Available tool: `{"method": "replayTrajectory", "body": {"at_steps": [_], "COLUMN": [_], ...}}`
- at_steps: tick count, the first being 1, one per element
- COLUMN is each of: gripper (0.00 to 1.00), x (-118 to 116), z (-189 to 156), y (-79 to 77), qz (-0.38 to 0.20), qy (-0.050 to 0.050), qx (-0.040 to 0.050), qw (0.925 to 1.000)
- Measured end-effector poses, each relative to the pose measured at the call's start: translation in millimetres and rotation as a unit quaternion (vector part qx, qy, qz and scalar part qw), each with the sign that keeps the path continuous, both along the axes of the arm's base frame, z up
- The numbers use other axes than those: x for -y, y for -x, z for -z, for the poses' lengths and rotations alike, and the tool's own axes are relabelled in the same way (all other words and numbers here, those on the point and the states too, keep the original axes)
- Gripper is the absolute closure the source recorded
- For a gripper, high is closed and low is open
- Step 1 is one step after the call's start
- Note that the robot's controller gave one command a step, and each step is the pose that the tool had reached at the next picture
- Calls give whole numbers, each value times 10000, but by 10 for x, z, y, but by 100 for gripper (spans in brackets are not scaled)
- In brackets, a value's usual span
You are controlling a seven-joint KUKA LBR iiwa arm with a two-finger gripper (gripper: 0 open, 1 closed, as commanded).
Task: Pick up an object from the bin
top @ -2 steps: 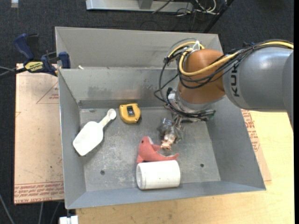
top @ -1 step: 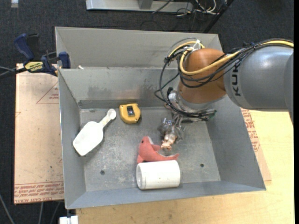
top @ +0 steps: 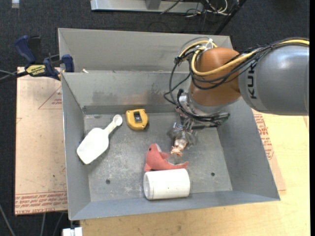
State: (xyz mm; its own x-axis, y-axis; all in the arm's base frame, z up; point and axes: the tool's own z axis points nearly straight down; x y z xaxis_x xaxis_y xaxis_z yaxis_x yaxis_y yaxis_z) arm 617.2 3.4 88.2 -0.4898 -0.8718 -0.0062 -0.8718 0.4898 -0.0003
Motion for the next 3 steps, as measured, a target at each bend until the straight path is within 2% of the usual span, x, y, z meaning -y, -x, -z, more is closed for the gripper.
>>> {"method": "replayTrajectory", "body": {"at_steps": [3], "gripper": [100], "x": [-1], "z": [-324], "y": [-21], "qz": [3], "qy": [0], "qx": [39], "qw": [10000]}}
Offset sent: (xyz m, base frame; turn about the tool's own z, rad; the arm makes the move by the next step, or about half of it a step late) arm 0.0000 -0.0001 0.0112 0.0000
